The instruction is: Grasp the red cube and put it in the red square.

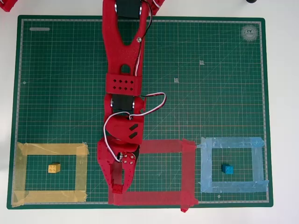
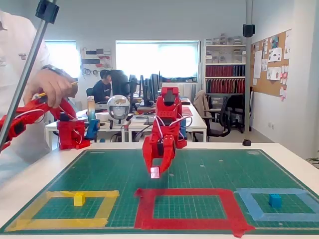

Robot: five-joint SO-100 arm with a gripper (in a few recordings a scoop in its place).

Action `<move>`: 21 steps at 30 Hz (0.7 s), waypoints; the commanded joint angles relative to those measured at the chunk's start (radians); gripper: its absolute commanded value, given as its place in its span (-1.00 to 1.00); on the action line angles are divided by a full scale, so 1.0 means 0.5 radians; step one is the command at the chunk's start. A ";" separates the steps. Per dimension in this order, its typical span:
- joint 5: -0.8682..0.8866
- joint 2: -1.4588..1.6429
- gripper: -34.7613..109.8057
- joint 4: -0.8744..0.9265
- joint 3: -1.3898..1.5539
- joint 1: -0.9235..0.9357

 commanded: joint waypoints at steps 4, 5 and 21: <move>0.077 0.110 -0.53 0.178 -0.221 0.018; 0.117 0.160 -0.53 0.221 -0.196 0.012; 0.703 0.776 -0.53 0.988 0.270 -0.368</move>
